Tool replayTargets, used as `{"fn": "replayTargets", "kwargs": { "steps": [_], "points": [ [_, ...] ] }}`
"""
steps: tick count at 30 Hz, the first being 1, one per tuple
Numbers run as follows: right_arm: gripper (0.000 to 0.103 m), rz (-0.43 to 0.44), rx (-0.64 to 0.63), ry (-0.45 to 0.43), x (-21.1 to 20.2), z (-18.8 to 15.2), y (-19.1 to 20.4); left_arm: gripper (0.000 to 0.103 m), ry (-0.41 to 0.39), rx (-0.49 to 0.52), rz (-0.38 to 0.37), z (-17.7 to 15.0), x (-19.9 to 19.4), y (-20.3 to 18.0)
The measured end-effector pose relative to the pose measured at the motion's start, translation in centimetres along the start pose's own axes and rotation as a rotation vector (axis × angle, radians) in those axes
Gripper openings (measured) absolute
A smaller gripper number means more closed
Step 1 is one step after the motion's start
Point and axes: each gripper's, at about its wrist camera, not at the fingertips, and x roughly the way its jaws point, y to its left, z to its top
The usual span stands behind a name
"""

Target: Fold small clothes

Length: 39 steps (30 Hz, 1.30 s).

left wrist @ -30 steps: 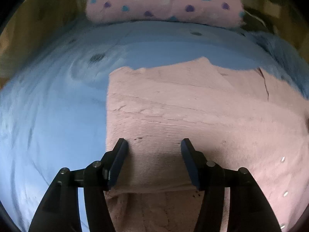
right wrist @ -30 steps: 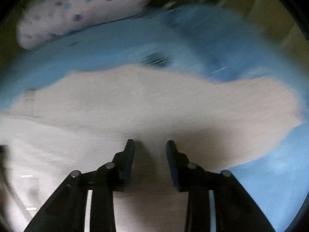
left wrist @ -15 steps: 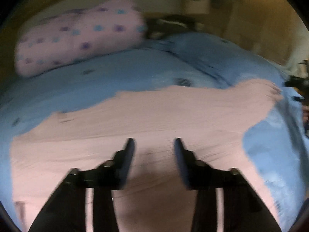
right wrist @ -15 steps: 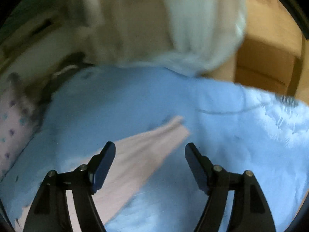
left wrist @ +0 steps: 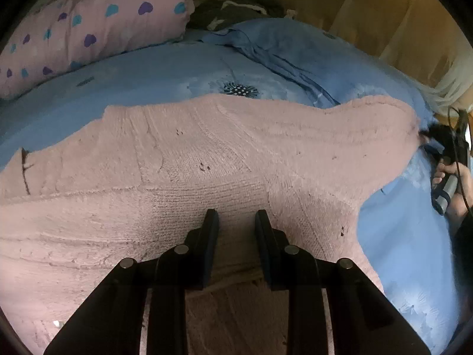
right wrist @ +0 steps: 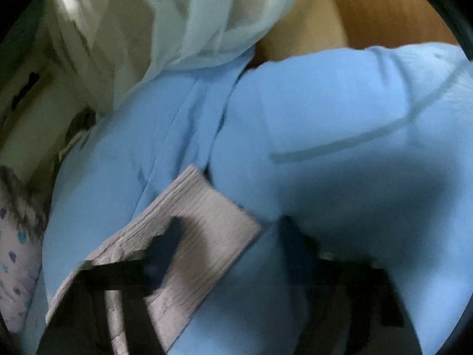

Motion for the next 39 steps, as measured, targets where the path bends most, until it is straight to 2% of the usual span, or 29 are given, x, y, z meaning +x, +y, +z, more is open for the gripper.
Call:
{"fn": "replayTargets", "kwargs": {
  "steps": [1,2,5,9,13,15,17,21,22,24,27,32,34,36,37,38,39],
  "points": [
    [0.009,0.058,0.042,0.010,0.1,0.4,-0.6,0.005,-0.003,-0.004,-0.002,-0.1,-0.2,-0.3],
    [0.009,0.104,0.065,0.018,0.1,0.7,-1.0,0.005,-0.006,-0.006,-0.004,-0.2,-0.2,-0.3],
    [0.009,0.132,-0.018,-0.019,-0.9,1.4,0.6,0.005,-0.003,-0.014,-0.015,-0.1,-0.4,-0.3],
    [0.009,0.177,-0.141,-0.055,-2.7,2.4,5.4,0.005,0.023,-0.073,-0.131,0.9,-1.2,1.6],
    [0.009,0.193,-0.343,-0.089,-6.0,2.0,11.7,0.005,0.000,-0.176,-0.149,1.5,-3.7,5.4],
    [0.009,0.229,-0.447,-0.051,-7.4,1.0,15.4,0.005,-0.006,-0.224,-0.139,1.3,-4.3,7.2],
    [0.009,0.285,-0.516,0.001,-9.2,-0.7,17.1,0.005,0.000,-0.269,-0.124,0.8,-4.5,9.1],
    [0.009,0.465,-0.510,0.195,-10.7,-5.3,21.0,0.005,0.065,-0.331,-0.136,-0.7,-2.8,11.7],
    [0.009,0.475,-0.553,0.246,-11.1,-7.4,22.6,0.004,0.061,-0.344,-0.153,-0.9,-2.6,12.2],
    [0.009,0.467,-0.661,0.276,-12.0,-11.1,24.9,0.004,0.057,-0.350,-0.174,-1.0,-2.5,12.3],
    [0.008,0.463,-0.793,0.346,-13.4,-16.7,26.8,0.004,0.057,-0.340,-0.163,-1.1,-2.2,11.9],
    [0.008,0.453,-0.790,0.507,-13.9,-21.4,24.1,0.006,0.055,-0.310,-0.063,-0.5,-2.3,9.9],
    [0.009,0.451,-0.806,0.551,-12.9,-22.3,23.4,0.010,0.058,-0.310,-0.066,-0.2,-2.5,8.7],
    [0.014,0.423,-0.797,0.621,-12.3,-22.2,23.4,0.010,0.049,-0.318,-0.133,0.1,-2.8,7.6],
    [0.028,0.395,-0.773,0.645,-12.1,-21.9,23.2,0.010,0.048,-0.326,-0.166,0.2,-2.8,6.9],
    [0.048,0.340,-0.739,0.653,-12.4,-21.0,22.7,0.010,0.048,-0.335,-0.210,0.3,-2.7,6.1],
    [0.052,0.287,-0.706,0.634,-13.0,-19.8,21.8,0.010,0.046,-0.345,-0.284,0.6,-2.5,4.8]
  ]
}}
